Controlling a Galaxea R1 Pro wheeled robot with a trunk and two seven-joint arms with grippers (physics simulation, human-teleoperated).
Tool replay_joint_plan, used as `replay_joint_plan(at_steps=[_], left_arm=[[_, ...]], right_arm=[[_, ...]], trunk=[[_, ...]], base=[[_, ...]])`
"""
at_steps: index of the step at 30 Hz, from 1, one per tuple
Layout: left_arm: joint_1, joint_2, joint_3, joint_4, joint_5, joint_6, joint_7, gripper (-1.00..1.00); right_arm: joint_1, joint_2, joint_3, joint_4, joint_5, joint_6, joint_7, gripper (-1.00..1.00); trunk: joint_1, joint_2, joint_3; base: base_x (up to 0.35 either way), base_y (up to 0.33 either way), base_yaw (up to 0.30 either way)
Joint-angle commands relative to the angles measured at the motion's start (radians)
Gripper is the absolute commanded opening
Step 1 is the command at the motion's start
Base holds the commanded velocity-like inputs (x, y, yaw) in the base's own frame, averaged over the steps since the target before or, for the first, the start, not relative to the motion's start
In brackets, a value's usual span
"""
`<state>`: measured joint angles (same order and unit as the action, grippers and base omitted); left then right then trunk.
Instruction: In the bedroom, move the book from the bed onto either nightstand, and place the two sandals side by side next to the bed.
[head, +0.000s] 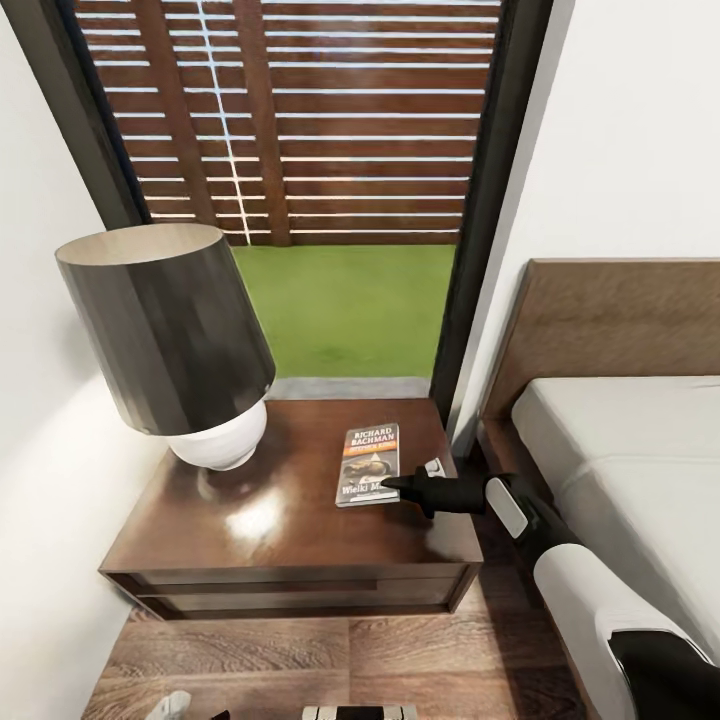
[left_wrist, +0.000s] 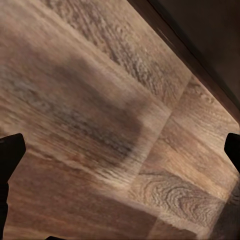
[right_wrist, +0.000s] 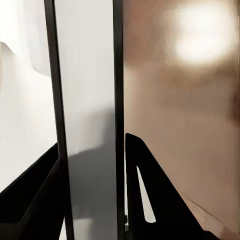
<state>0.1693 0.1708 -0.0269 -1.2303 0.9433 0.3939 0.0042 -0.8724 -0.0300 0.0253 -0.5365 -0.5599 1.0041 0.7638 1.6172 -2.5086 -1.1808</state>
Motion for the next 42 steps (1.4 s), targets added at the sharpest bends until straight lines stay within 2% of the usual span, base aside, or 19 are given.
replay_joint_plan(at_steps=[1,6,7,19,26,33,37,38,42], left_arm=[[0.0,0.001,-0.001,-0.001,0.005,0.003,0.0,1.0],[0.0,0.001,-0.001,-0.002,0.006,0.003,0.0,1.0],[0.0,0.001,-0.001,-0.002,0.006,0.003,0.0,1.0],[0.0,0.0,-0.001,0.001,0.003,0.03,0.0,1.0],[0.001,0.0,0.0,0.027,-0.005,0.023,0.004,1.0],[0.001,0.001,0.001,0.057,-0.008,0.019,0.005,1.0],[0.0,0.001,0.001,0.062,-0.009,0.019,0.005,1.0],[0.0,0.0,0.001,0.064,-0.009,0.018,0.005,1.0],[0.001,0.0,0.001,0.066,-0.007,0.018,0.004,1.0]], right_arm=[[0.0,-0.001,0.002,0.0,-0.003,0.004,0.003,-1.0],[0.0,-0.001,0.002,0.0,-0.003,0.003,0.003,-1.0],[0.0,-0.001,0.002,0.0,-0.003,0.003,0.003,1.0],[0.0,-0.002,0.002,-0.003,-0.002,0.001,0.002,1.0],[0.0,-0.002,0.002,-0.003,-0.002,-0.002,0.002,1.0],[0.004,-0.004,0.002,-0.042,0.003,-0.012,-0.002,1.0],[0.018,-0.017,0.001,-0.148,0.008,-0.016,-0.009,1.0],[0.056,-0.053,-0.004,-0.281,0.01,-0.027,-0.044,1.0],[0.129,-0.085,-0.017,-0.487,0.01,-0.05,-0.14,1.0]], trunk=[[0.0,0.0,-0.001],[0.0,0.0,-0.001],[0.0,0.0,-0.001],[0.0,0.0,-0.001],[0.0,0.0,-0.001],[0.0,0.0,-0.001],[0.0,0.0,-0.001],[0.0,0.0,-0.001],[0.0,0.0,-0.001]], base=[[0.0,0.0,0.0],[0.0,0.0,0.0],[0.0,0.0,0.0],[0.0,0.0,0.0],[-0.007,0.0,0.0],[-0.2,0.0,0.0],[-0.308,0.0,0.0],[-0.265,0.0,0.0],[-0.156,0.0,0.0]])
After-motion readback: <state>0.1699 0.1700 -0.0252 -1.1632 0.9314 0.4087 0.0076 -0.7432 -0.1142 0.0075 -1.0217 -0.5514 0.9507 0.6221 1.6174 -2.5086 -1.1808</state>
